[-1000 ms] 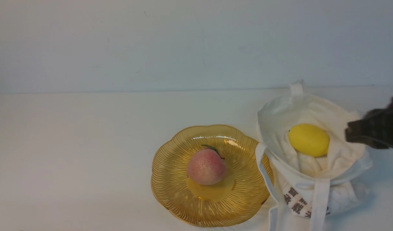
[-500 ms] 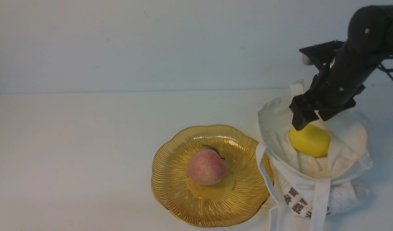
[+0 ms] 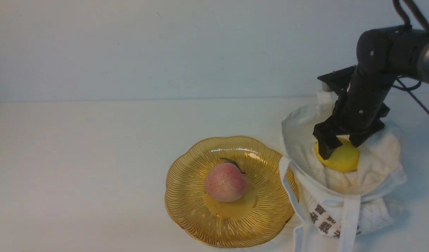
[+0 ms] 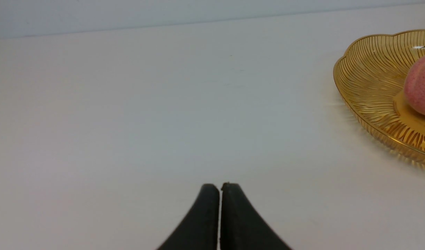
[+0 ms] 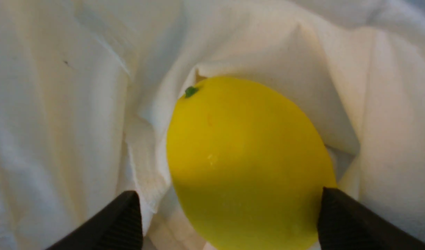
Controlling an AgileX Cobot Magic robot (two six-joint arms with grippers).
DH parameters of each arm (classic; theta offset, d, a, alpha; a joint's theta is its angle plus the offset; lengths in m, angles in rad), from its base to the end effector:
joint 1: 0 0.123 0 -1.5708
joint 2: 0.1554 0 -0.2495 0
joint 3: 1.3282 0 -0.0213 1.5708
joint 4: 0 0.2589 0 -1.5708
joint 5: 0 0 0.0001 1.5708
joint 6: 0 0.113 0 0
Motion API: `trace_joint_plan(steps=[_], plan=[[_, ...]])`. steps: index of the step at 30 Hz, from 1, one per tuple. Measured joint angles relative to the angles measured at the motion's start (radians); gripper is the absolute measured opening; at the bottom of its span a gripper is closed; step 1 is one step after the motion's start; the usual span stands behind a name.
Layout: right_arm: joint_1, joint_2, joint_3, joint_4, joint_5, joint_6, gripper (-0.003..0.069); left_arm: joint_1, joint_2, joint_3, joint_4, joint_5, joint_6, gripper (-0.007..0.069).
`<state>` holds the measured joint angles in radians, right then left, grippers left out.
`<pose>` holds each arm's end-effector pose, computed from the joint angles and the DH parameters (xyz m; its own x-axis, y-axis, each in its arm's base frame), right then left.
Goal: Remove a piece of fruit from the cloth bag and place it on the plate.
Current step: Use the right arm to grab a lemon from the bag, then use the right arm to put the lemon into the empty plate on the left
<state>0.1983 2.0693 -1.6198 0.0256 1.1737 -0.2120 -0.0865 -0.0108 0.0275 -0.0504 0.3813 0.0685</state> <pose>0.3968 0.0825 0.1363 -0.9202 -0.3896 -0.0389 -0.3904 0.9205 0.0161 0.1168 -0.0123 0.1638 -0.3019 0.0480 -0.9521 0.1107 0.9937 0.0149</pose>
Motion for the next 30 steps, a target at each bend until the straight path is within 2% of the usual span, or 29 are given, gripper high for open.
trace_joint_plan(steps=[9, 23, 30], plan=[[0.000, 0.036, -0.004, -0.005, 0.000, 0.000, 0.0527, 0.000, 0.000, 0.000, 0.000, 0.000, 0.000, -0.0008], [0.000, -0.083, -0.006, 0.031, 0.047, 0.010, 0.0526, 0.000, 0.000, 0.000, 0.000, 0.000, 0.000, -0.0008], [0.009, -0.275, -0.006, 0.195, 0.059, 0.025, 0.0526, 0.000, 0.000, 0.000, 0.000, 0.000, 0.000, -0.0008]])
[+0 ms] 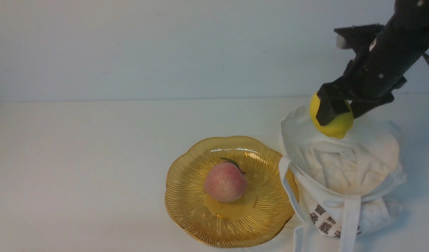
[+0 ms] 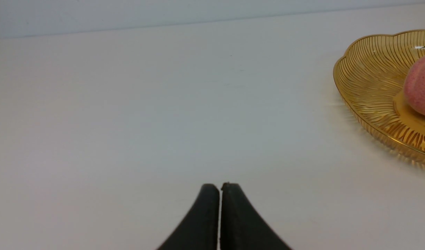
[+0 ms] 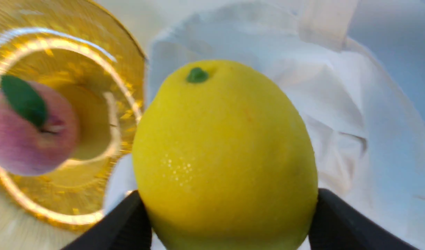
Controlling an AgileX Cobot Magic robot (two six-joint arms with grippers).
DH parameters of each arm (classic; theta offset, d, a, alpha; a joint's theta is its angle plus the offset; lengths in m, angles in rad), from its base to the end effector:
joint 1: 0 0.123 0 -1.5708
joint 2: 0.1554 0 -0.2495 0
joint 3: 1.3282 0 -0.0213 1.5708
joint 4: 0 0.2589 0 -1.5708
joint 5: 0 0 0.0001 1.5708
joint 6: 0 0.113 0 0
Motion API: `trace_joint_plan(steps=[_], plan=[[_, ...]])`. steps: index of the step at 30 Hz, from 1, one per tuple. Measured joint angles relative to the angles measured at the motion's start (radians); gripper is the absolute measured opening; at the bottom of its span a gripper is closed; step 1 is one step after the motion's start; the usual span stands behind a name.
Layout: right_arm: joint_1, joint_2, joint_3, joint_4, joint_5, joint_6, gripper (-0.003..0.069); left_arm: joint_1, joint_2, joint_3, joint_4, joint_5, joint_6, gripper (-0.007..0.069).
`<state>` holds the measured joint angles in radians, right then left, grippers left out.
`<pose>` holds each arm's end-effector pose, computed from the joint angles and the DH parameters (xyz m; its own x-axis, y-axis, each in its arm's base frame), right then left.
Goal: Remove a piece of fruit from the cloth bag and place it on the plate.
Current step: Use the right arm to put the lemon into the empty plate on the left
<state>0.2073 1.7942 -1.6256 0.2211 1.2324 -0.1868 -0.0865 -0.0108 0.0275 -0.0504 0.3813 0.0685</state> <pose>0.3679 0.1013 0.2483 -0.9100 -0.3035 -0.2824 -0.3586 0.9181 0.1691 0.1168 -0.0123 0.1638 -0.3019 0.0480 -0.9521 0.1107 0.9937 0.0149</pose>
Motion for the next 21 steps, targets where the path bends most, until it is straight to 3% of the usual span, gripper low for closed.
trace_joint_plan(steps=[4, 10, 15, 21], plan=[[0.031, -0.062, 0.000, 0.088, 0.006, -0.018, 0.0526, 0.000, 0.000, 0.000, 0.000, 0.000, 0.000, -0.0008], [0.194, -0.067, 0.047, 0.177, 0.007, -0.080, 0.0526, 0.000, 0.000, 0.000, 0.000, 0.000, 0.000, -0.0008], [0.296, -0.001, 0.088, 0.112, 0.011, -0.057, 0.0526, 0.000, 0.000, 0.000, 0.000, 0.000, 0.000, -0.0008], [0.339, 0.097, 0.088, -0.001, 0.005, 0.034, 0.0526, 0.000, 0.000, 0.000, 0.000, 0.000, 0.000, -0.0008]])
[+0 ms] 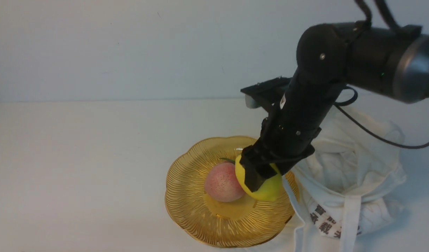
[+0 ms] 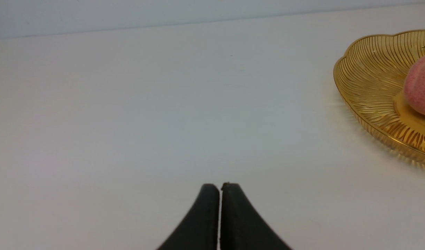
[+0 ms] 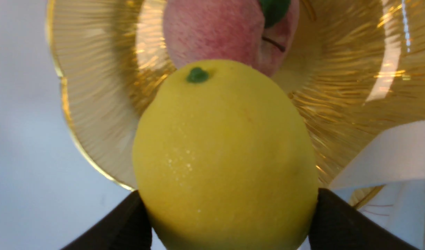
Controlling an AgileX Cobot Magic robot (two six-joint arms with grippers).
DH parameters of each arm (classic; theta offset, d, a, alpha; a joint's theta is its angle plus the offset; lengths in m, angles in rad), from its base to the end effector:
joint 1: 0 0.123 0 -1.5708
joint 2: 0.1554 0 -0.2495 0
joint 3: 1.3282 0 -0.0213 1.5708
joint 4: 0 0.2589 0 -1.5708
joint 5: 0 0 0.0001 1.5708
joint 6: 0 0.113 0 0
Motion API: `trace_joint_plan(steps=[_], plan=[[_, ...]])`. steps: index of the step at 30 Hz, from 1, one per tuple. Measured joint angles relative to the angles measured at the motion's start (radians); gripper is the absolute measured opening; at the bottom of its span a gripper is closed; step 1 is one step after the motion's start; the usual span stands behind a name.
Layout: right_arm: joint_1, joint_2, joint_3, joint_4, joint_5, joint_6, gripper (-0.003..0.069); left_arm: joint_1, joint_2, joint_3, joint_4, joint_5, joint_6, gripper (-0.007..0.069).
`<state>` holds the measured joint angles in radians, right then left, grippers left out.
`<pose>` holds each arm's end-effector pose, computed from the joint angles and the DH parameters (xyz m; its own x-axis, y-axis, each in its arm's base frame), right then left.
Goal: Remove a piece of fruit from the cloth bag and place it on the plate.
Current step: Use the right arm to put the lemon into the empty plate on the left
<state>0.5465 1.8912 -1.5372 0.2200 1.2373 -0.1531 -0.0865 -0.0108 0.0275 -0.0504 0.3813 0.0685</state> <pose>0.3106 0.2162 0.1868 -0.8076 -0.5828 -0.0904 -0.5881 0.7840 0.1990 0.1168 -0.0123 0.1638 -0.3019 0.0480 -0.9521 0.1107 0.9937 0.0149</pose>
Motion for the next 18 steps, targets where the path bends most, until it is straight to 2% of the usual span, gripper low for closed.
trace_joint_plan(steps=[4, 9, 16, 18], plan=[[0.005, 0.074, 0.000, -0.049, -0.006, 0.074, 0.0526, 0.000, 0.000, 0.000, 0.000, 0.000, 0.000, -0.0008], [0.007, 0.088, 0.000, -0.056, -0.011, 0.101, 0.0529, 0.000, 0.000, 0.000, 0.000, 0.000, 0.000, -0.0008], [0.008, 0.087, 0.000, -0.067, -0.013, 0.165, 0.0646, 0.000, 0.000, 0.000, 0.000, 0.000, 0.000, -0.0008], [0.008, 0.078, 0.000, -0.074, -0.013, 0.168, 0.0654, 0.000, 0.000, 0.000, 0.000, 0.000, 0.000, -0.0008]])
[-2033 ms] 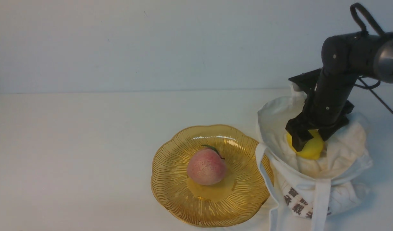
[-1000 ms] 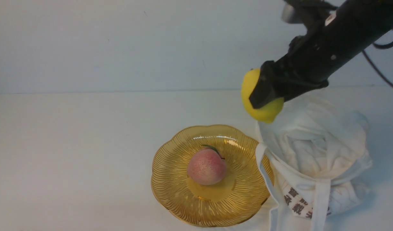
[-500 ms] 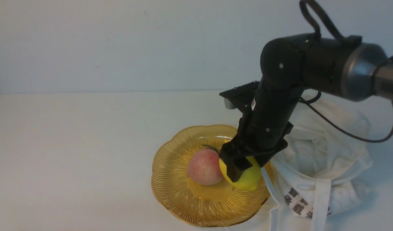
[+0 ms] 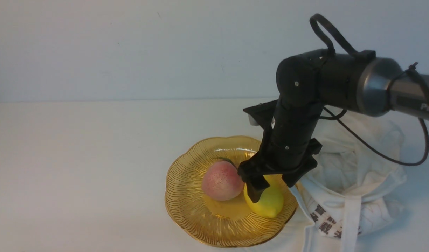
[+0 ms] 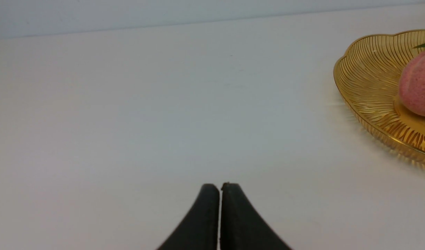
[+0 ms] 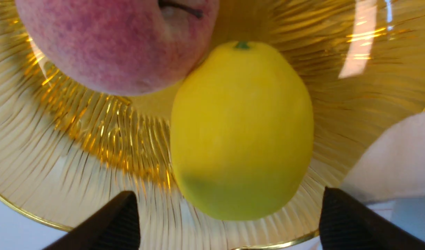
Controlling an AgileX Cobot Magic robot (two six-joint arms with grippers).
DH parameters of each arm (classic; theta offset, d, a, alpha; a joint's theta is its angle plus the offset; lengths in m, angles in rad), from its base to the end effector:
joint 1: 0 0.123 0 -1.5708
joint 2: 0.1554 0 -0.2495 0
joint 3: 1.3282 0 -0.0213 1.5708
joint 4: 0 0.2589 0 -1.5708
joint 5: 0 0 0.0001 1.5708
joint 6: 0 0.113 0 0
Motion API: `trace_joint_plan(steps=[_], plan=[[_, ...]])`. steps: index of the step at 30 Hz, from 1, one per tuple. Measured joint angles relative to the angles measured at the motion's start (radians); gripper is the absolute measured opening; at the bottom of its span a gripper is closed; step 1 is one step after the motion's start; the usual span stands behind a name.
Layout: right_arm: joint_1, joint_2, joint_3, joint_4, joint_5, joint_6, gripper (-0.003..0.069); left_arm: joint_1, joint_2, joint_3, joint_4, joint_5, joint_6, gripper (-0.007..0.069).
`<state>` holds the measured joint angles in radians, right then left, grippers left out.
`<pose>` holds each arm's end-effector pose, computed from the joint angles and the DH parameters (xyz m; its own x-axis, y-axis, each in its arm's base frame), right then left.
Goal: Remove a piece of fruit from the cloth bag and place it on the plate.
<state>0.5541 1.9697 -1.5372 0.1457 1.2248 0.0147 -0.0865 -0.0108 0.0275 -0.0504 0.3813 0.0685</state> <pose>0.3172 0.2144 0.1556 -0.8822 -0.4709 0.0047 -0.4659 0.8742 0.1366 0.1168 -0.0123 0.1638 -0.3019 0.0480 -0.9521 0.1107 0.9937 0.0149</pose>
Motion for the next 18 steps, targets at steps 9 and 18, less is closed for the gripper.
trace_joint_plan(steps=[9, 18], plan=[[0.000, -0.195, 0.000, -0.002, 0.001, -0.015, 0.0563, 0.000, 0.000, 0.000, 0.000, 0.000, 0.000, -0.0008], [0.000, -0.690, 0.132, -0.007, 0.020, -0.033, 0.0269, 0.000, 0.000, 0.000, 0.000, 0.000, 0.000, -0.0008]])
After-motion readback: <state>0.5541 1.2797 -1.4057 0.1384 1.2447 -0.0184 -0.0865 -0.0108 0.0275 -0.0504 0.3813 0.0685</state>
